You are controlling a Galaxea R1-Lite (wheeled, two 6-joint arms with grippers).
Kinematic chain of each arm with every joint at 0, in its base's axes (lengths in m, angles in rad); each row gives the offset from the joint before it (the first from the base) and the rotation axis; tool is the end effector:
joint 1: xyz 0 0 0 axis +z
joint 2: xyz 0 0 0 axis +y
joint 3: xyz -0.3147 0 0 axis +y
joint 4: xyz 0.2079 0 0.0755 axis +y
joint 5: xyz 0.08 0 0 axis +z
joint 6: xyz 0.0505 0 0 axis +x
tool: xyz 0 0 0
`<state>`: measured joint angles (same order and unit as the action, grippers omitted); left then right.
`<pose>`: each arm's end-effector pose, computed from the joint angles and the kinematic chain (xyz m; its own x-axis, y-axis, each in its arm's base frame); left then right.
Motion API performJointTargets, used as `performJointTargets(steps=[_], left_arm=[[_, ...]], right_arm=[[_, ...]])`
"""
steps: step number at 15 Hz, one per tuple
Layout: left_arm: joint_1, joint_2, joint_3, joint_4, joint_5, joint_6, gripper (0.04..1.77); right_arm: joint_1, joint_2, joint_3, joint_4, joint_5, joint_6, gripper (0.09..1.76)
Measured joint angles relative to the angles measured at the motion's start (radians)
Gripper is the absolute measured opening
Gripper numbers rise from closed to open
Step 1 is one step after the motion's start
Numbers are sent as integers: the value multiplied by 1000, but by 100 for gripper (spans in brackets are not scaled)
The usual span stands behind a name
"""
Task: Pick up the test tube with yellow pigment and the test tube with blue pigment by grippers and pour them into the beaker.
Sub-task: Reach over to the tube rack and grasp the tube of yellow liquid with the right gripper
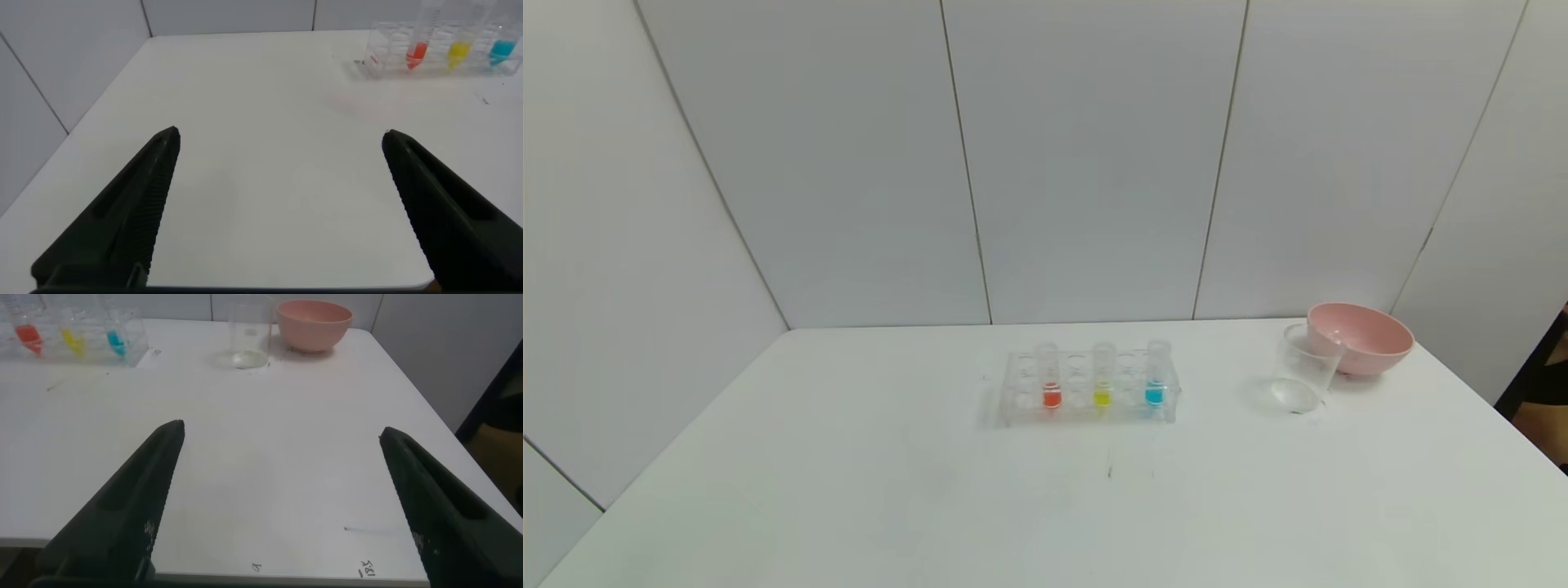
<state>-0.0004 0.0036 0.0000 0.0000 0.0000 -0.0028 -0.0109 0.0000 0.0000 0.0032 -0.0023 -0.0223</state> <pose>0.0240 0.0000 0.0754 1.0000 -0.0004 -0.0036 0.0004 1.0000 -0.0028 0.0237 -0.0004 0.0751 0.9999 -0.0132 -0.0032 0.0131 0.9997 -0.0223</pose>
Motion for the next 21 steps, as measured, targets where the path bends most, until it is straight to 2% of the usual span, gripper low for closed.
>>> performJointTargets(steps=[6,11,14,21], left_arm=[[0,0,0,0,0,0,176],[0,0,0,0,0,0,176],[0,0,0,0,0,0,176],[0,0,0,0,0,0,176]], right_arm=[[0,0,-10,-6,-1,0,171],[0,71,-104,-52,7,0,171],[11,214,-142,-177,8,3,171],[24,713,-179,-548,6,5,171]])
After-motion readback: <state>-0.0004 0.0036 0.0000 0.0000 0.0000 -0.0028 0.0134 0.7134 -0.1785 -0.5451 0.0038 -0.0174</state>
